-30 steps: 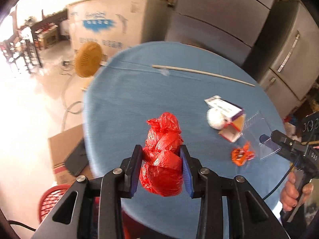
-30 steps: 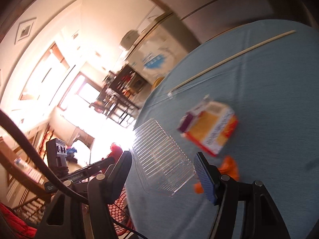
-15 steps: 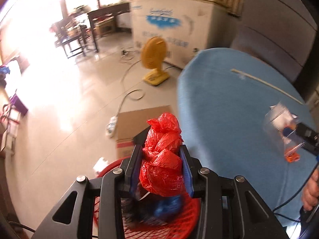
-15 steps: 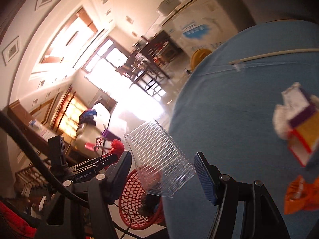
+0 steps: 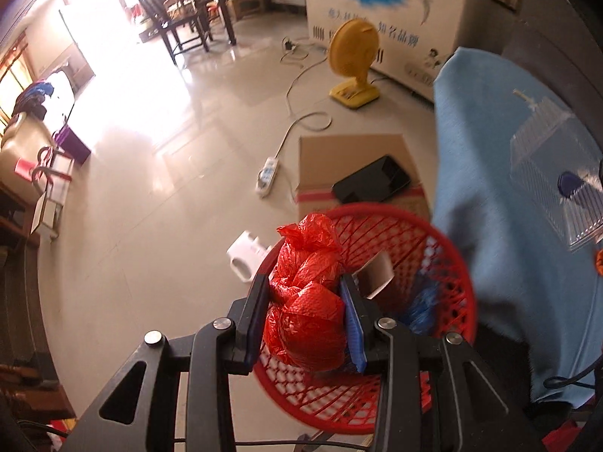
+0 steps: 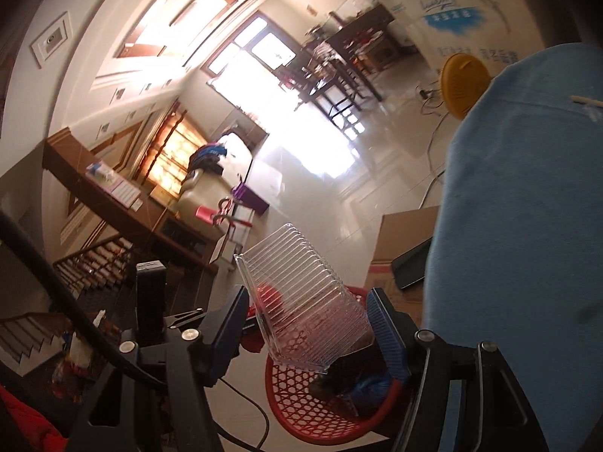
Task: Collect trash
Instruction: 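Carry red bag and clear tray over the red basket and release both, then move both tools back from the basket to the table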
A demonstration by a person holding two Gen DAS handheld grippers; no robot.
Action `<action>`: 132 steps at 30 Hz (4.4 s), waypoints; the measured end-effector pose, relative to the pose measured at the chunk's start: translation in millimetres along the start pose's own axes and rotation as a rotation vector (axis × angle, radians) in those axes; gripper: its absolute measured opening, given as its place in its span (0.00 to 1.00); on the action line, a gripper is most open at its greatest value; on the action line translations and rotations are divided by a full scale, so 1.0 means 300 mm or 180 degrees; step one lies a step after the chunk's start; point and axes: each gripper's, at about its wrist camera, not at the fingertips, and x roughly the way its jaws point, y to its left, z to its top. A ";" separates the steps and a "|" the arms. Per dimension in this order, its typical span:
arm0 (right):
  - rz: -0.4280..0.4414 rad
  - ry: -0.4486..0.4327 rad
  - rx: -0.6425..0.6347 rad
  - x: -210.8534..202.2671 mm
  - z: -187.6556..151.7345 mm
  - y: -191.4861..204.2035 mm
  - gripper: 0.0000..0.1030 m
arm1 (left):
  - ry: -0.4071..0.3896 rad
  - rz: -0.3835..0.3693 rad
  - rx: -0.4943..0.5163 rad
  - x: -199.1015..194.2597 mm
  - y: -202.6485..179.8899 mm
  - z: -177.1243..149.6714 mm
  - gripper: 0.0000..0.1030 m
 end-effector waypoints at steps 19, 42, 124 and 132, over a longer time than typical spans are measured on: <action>0.0064 0.0803 -0.0028 0.370 -0.051 0.020 0.69 | 0.0389 -0.0103 -0.0434 0.109 0.143 -0.085 0.40; 0.0090 0.0557 0.0116 0.234 -0.050 0.006 0.69 | 0.0320 -0.0218 -0.0376 0.069 0.066 -0.036 0.52; -0.1377 -0.1640 0.0932 -0.913 -0.237 -0.341 0.70 | -0.0781 -0.1222 0.1567 -0.359 -0.929 0.115 0.62; -0.1683 -0.1775 0.0976 -1.005 -0.289 -0.339 0.72 | -0.0831 -0.1281 0.1702 -0.385 -0.992 0.107 0.63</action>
